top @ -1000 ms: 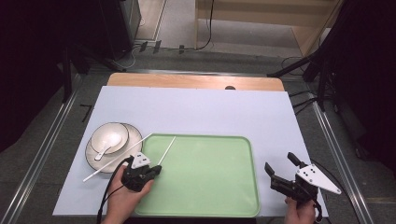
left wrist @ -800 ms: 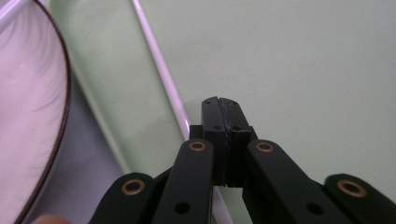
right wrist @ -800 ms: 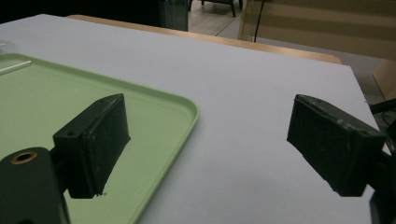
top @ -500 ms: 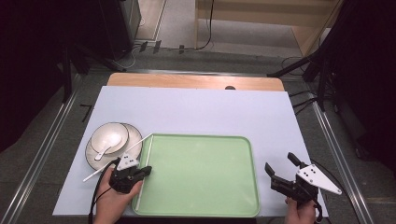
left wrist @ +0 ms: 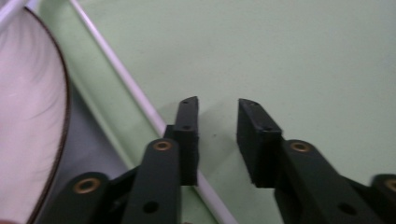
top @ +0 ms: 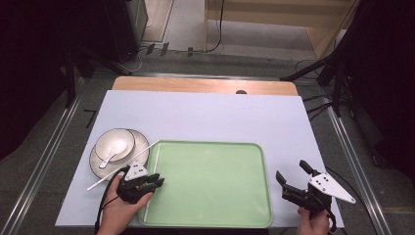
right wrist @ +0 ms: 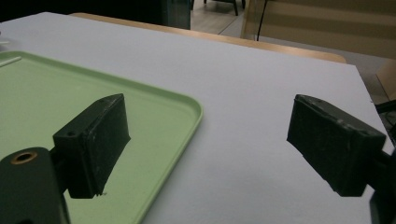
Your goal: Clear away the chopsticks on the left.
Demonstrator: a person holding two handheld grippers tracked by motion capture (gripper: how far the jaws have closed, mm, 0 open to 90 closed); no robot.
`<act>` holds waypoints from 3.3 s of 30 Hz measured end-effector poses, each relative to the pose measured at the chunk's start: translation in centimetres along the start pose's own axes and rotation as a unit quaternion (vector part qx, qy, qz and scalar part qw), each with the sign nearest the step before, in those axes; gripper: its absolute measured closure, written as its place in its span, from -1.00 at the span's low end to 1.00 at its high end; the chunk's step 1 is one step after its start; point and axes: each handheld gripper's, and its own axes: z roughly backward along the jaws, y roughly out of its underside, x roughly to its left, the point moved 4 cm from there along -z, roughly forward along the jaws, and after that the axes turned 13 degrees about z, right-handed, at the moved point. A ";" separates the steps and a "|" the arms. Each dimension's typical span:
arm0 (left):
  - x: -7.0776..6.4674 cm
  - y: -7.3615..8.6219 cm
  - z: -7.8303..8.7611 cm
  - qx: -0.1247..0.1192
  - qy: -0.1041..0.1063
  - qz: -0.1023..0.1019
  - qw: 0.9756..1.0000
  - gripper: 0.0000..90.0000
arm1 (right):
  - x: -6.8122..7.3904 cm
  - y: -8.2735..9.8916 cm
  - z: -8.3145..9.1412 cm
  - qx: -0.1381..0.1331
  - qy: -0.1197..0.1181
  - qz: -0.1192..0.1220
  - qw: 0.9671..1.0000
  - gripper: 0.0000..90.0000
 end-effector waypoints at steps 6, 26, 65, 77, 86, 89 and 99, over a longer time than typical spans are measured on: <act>-0.1 -0.2 0.5 -0.010 0.025 -0.005 1.000 0.09 | 0.0 0.1 -0.2 0.003 -0.002 0.000 1.000 -0.71; 5.0 0.1 6.7 -0.048 -0.041 -0.002 0.998 0.15 | -0.2 0.1 -0.1 0.001 -0.003 -0.001 1.000 -0.71; 7.1 -0.2 7.6 -0.026 -0.058 0.013 0.998 0.89 | 0.0 0.1 -0.2 0.002 -0.007 0.000 1.000 -0.71; 1.1 -0.9 5.2 -0.022 0.004 0.008 1.000 0.89 | -0.2 0.0 0.0 -0.003 -0.002 0.000 1.000 -0.71; -3.5 -0.6 0.7 0.011 0.034 0.008 0.999 0.89 | -0.1 -0.1 0.0 -0.002 -0.003 0.001 1.000 -0.71; -4.5 -0.4 -0.6 0.022 0.031 0.013 0.999 0.89 | -0.1 0.0 0.0 -0.003 -0.003 0.001 1.000 -0.71; -5.3 0.2 -1.8 0.041 0.011 0.030 0.999 0.87 | -0.3 0.0 0.1 -0.002 -0.003 -0.002 1.000 -0.71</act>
